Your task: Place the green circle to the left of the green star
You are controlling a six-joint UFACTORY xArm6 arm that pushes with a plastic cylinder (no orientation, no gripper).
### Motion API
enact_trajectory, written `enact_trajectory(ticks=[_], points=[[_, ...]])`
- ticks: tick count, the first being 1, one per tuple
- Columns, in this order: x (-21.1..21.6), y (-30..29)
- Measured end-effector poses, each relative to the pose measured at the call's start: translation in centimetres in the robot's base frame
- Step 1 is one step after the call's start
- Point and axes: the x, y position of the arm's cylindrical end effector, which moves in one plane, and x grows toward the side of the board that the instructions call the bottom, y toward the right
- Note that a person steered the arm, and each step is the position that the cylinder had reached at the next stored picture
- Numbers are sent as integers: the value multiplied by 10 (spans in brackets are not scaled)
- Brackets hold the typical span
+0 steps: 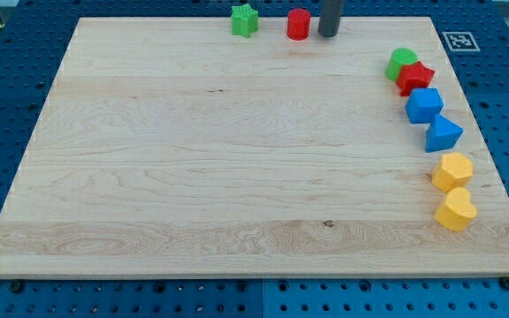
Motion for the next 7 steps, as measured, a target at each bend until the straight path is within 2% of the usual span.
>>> enact_trajectory(ticks=[1, 2, 3, 5, 6, 7], points=[[-10, -22], [-10, -16], [-5, 10], [41, 116], [48, 162], [83, 177]])
